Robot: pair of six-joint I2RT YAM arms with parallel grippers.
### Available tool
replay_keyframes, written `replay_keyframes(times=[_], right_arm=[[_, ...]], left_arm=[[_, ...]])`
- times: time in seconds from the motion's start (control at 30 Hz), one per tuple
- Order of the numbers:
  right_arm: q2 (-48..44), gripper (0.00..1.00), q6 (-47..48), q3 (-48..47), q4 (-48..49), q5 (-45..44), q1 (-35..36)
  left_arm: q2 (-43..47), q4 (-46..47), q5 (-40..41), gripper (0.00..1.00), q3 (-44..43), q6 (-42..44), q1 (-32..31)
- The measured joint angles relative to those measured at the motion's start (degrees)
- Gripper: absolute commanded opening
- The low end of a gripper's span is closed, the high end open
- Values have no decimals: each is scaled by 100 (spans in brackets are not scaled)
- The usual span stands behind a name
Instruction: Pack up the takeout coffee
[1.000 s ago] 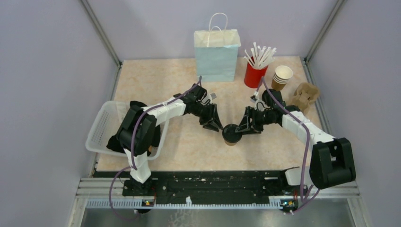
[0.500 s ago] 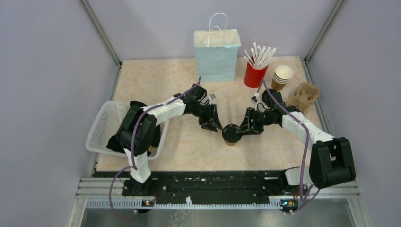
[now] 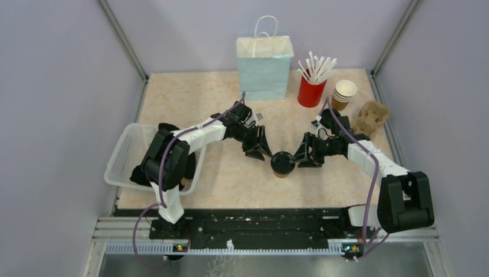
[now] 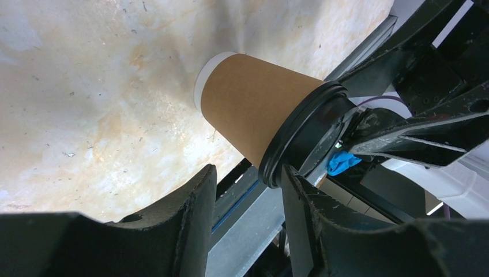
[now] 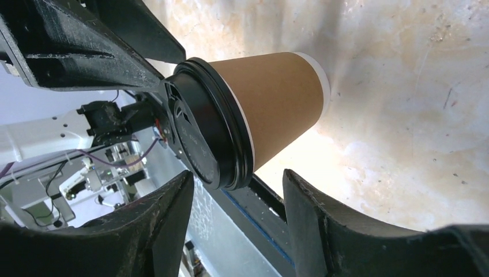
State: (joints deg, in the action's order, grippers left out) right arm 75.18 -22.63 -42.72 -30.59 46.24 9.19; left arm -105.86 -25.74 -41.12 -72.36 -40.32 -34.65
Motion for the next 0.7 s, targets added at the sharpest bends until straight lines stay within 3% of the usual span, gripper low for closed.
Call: replay_keyframes(times=[0.37,0.7], right_arm=[[238,47,-160,387,605,339,-9],[382,49,-1248,1434,2562,1272,-339]], left_arm=[[33,50,-103,48,59,-2,-105],[33,118,-68,45,208,13,-114]])
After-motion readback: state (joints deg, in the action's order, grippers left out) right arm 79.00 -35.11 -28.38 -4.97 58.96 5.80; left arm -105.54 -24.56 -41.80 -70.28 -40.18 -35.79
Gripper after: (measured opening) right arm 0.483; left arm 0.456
